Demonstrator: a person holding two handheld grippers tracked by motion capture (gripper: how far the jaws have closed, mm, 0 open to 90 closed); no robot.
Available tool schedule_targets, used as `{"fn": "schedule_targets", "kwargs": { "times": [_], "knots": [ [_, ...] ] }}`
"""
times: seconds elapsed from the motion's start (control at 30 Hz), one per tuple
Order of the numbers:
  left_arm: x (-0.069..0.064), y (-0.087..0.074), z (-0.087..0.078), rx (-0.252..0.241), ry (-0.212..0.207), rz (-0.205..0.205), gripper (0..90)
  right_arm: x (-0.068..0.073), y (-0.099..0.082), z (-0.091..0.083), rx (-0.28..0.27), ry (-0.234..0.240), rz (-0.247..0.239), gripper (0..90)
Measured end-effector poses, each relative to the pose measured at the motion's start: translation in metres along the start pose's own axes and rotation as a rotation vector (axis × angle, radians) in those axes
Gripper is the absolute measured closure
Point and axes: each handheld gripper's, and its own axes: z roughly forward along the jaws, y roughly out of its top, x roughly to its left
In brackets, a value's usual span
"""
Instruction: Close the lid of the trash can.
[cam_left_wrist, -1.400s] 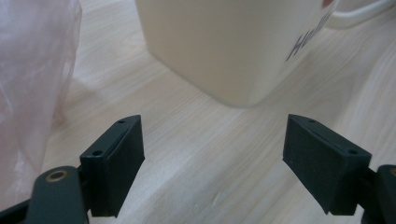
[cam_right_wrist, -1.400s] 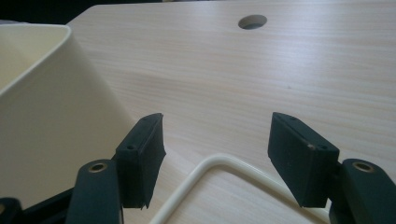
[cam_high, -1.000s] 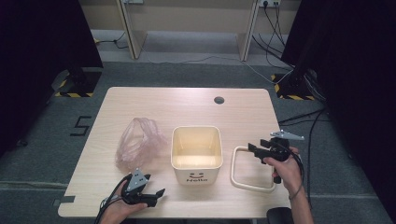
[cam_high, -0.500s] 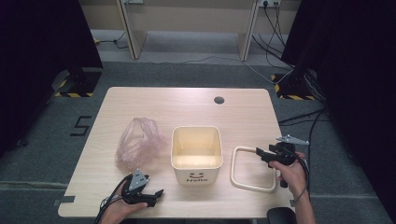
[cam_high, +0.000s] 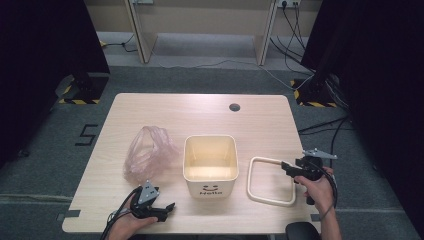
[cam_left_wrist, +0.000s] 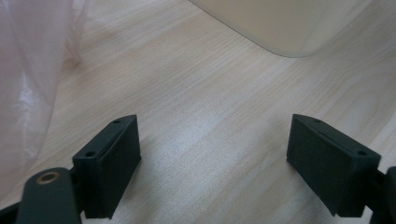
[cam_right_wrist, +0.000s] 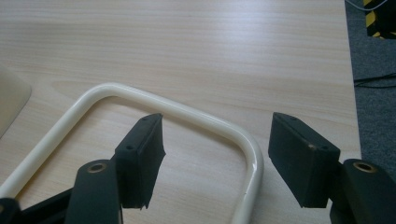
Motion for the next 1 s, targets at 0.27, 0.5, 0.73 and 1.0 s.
{"fn": "schedule_targets", "kwargs": {
  "times": [0.27, 0.5, 0.73, 1.0],
  "knots": [
    [0.000, 0.000, 0.000, 0.000, 0.002, -0.003, 16.0, -0.005, -0.004, 0.000, 0.015, -0.022, 0.001, 36.5],
    [0.000, 0.000, 0.000, 0.000, 0.001, -0.004, 15.8, -0.007, -0.009, 0.006, 0.045, -0.034, -0.008, 37.1],
    [0.000, 0.000, 0.000, 0.000, 0.001, -0.005, 15.6, -0.007, -0.013, 0.013, 0.076, -0.059, -0.028, 38.5],
    [0.000, 0.000, 0.000, 0.000, 0.002, -0.006, 15.6, -0.007, -0.016, 0.017, 0.086, -0.078, -0.055, 44.3]
  ]
}}
